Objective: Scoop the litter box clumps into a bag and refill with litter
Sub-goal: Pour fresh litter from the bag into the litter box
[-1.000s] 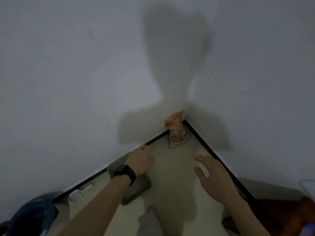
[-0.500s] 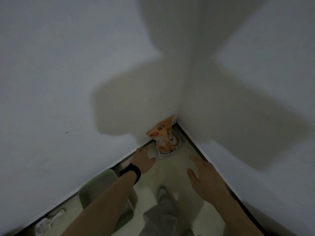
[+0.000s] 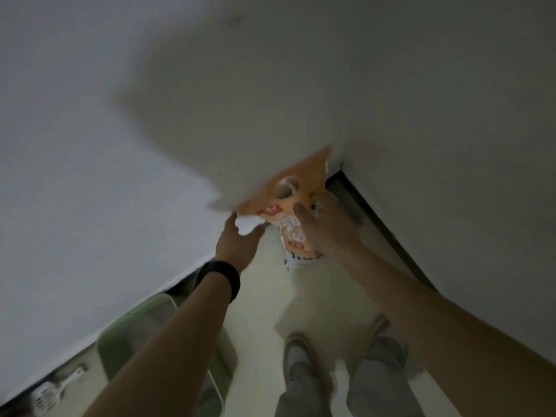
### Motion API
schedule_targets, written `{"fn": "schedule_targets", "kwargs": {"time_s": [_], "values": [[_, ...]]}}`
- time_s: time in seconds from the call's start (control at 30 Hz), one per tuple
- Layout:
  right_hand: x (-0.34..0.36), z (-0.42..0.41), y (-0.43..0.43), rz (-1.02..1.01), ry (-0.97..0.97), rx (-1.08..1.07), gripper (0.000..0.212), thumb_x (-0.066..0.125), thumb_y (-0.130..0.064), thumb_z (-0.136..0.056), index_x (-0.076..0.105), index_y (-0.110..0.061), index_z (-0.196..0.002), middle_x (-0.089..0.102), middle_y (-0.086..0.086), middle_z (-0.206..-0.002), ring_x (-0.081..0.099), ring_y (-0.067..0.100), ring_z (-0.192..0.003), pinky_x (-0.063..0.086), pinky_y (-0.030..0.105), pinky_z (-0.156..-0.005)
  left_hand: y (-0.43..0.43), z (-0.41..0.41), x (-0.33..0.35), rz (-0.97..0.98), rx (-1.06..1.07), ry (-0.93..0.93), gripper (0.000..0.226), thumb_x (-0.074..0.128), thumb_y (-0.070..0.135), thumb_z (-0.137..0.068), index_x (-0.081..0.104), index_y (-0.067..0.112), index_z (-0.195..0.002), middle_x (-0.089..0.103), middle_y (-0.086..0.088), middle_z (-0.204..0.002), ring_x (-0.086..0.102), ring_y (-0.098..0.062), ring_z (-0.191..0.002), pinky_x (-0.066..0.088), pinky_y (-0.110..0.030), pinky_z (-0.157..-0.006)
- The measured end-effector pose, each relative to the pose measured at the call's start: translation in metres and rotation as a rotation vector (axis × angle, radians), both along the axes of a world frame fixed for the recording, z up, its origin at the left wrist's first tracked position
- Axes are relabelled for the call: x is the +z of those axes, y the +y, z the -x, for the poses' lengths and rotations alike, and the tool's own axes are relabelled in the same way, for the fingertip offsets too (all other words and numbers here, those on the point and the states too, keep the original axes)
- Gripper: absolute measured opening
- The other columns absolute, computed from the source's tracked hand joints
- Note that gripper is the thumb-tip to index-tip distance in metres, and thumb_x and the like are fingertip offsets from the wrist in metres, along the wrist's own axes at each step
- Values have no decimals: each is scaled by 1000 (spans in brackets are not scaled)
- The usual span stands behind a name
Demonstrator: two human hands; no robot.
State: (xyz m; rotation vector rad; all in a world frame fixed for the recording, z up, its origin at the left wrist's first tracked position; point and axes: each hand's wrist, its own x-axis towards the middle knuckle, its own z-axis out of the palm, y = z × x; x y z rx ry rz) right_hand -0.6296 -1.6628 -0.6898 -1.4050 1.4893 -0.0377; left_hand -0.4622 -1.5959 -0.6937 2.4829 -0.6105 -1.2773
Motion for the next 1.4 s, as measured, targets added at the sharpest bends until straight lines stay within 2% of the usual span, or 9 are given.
{"fn": "schedule_targets", "kwargs": {"time_s": [0.17,0.27,0.43,0.57,0.67,0.87,1.03,1.27,1.4], "values": [[-43,-36,-30,-88,52,-186,77,35,-73,-89,41,-9,-132,55,-3,-88,62,20,-85,48,30,-63,-9,1,-29,156,-41,-228,37,58,44,-94,55,26,-126,62,-2,-125,58,-24,-114,47,-34,-95],[-49,-39,-33,-58,154,-138,40,50,-46,-95,52,-11,-112,55,-3,-79,60,16,-71,48,28,-56,-15,-1,-30,174,-289,-386,17,52,36,-99,58,20,-102,64,-1,-110,61,-24,-97,52,-37,-83],[-24,6,32,18,94,-83,21,47,-25,-100,54,-13,-116,42,-12,-88,44,4,-72,26,16,-56,20,17,-10,185,-717,-302,24,53,22,-92,53,14,-114,60,-6,-108,59,-28,-99,50,-41,-84],[-16,51,92,-218,46,-246,16,49,-20,-94,56,-21,-108,68,-4,-80,65,11,-67,49,27,-63,26,54,29,13,-657,127,79,79,26,-73,30,28,-135,52,7,-118,53,-18,-106,48,-40,-94],[-15,67,102,-280,20,-280,19,54,-19,-90,58,-25,-108,71,-2,-87,70,19,-77,58,39,-77,16,88,27,-74,-1000,-36,80,73,52,-73,32,32,-139,52,3,-131,49,-21,-121,37,-48,-107],[-31,69,110,-278,-31,-378,17,53,-20,-90,58,-27,-104,72,-4,-78,70,16,-73,55,33,-69,-15,108,-2,-31,-659,-90,74,61,47,-72,32,15,-133,50,-9,-126,53,-32,-108,50,-47,-88],[-42,68,122,-261,-85,-480,13,54,-29,-91,60,-29,-102,72,-5,-81,70,17,-76,56,35,-72,-28,101,-23,-455,-1102,-245,34,45,48,-86,57,26,-109,50,-9,-122,38,-33,-122,30,-47,-100],[-43,66,108,-276,-182,-476,10,60,-48,-88,57,-42,-95,71,-7,-84,70,17,-82,55,36,-74,-16,97,-18,-74,-1007,-380,22,39,27,-95,60,31,-104,57,5,-92,45,-18,-95,30,-37,-87],[-34,81,99,-368,-180,-462,38,67,-59,-81,58,-35,-109,71,-9,-87,69,13,-81,51,29,-69,-19,86,-3,8,-747,-103,18,35,18,-98,51,26,-93,57,2,-86,51,-17,-83,34,-26,-71]]}}
